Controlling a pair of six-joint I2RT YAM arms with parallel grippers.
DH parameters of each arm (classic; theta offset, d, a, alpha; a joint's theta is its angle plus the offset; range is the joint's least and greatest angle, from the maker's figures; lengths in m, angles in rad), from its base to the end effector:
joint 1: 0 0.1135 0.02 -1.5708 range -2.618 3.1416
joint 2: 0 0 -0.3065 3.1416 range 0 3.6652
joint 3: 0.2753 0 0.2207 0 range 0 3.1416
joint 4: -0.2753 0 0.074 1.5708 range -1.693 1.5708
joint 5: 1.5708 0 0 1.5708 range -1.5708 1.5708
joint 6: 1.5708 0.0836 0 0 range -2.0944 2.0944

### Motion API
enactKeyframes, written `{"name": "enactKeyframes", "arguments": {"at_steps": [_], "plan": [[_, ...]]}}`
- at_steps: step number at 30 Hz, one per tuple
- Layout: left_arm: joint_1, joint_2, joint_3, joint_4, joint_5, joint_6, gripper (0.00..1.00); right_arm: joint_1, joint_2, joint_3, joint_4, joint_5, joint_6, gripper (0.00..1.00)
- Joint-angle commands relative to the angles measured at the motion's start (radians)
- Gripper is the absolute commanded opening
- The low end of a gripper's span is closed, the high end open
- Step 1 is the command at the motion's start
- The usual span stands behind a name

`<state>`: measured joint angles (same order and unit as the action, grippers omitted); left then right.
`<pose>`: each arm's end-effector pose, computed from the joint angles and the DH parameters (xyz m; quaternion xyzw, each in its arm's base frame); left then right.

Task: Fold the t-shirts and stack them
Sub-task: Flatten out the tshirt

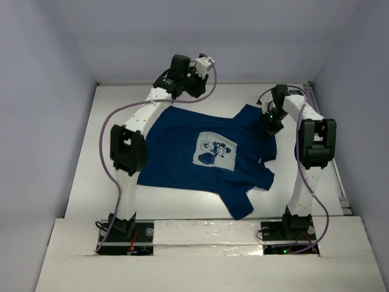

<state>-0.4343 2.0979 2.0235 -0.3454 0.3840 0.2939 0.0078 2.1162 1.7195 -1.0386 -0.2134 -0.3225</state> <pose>0.4665 -0.2509 0.3607 0.3903 0.7325 -0.1972 0.5217 0.4190 0.0210 0.1945 -0.1702 0.9774 0.0944 0.0831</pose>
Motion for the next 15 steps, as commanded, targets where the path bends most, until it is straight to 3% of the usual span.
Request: {"name": "enactKeyframes", "arguments": {"at_steps": [1,4,9,15], "plan": [[-0.032,0.186,0.245,-0.116,0.079,-0.006,0.16,-0.003,-0.084,-0.008,0.048,-0.090,-0.024,0.00],[-0.060,0.303,0.355,-0.156,0.118,-0.035,0.15,-0.003,-0.078,0.000,0.043,-0.115,-0.013,0.00],[-0.112,0.320,0.247,-0.047,0.180,-0.041,0.12,0.006,-0.128,-0.041,0.058,-0.124,-0.006,0.00],[-0.133,0.379,0.277,0.045,0.308,-0.099,0.12,0.006,-0.124,-0.090,0.060,-0.126,-0.007,0.00]]}}
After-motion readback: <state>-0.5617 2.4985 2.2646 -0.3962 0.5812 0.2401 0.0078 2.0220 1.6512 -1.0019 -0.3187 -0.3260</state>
